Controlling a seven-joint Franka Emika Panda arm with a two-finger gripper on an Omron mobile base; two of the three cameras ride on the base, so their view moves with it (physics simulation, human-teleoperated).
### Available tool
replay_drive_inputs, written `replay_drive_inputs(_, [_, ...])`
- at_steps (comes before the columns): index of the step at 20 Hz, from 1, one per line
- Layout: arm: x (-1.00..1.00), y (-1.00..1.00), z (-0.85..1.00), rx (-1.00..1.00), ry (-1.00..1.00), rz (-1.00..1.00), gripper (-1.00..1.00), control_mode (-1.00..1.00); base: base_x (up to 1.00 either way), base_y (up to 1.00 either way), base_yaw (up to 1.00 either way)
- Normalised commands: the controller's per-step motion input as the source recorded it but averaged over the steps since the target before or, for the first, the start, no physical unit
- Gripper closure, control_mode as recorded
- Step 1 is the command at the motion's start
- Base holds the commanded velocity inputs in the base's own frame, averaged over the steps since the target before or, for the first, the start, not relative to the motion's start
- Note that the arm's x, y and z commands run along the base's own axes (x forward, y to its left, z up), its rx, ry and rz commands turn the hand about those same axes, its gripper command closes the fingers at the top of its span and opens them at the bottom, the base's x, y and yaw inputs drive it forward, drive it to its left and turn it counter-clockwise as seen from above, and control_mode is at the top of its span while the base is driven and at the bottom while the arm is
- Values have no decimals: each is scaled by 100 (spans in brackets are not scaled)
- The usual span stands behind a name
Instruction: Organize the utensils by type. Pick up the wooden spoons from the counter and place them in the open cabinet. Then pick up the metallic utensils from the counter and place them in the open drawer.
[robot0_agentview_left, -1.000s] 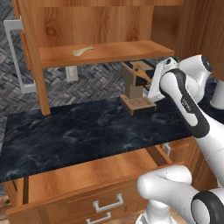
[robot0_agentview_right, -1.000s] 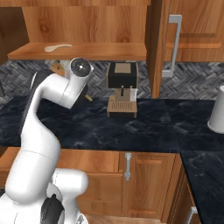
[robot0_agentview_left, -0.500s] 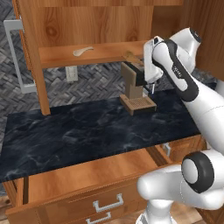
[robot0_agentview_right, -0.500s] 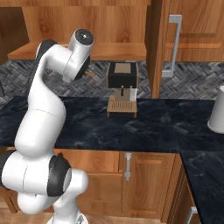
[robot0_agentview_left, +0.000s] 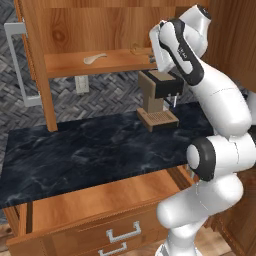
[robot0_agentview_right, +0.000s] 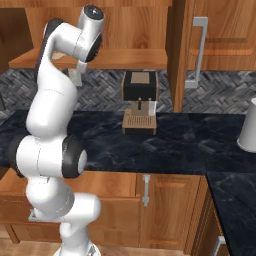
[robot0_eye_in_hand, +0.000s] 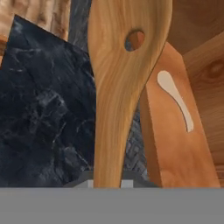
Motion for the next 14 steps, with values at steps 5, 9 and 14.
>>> replay_drive_inputs(5, [81,25,4,-13,-16,17,100,-100,0,0,0])
replay_drive_inputs(9, [76,12,-11,-8,-22,20,100,-100,0,0,0])
replay_drive_inputs(14, [75,11,-18,-7,-10,20,100,-100,0,0,0])
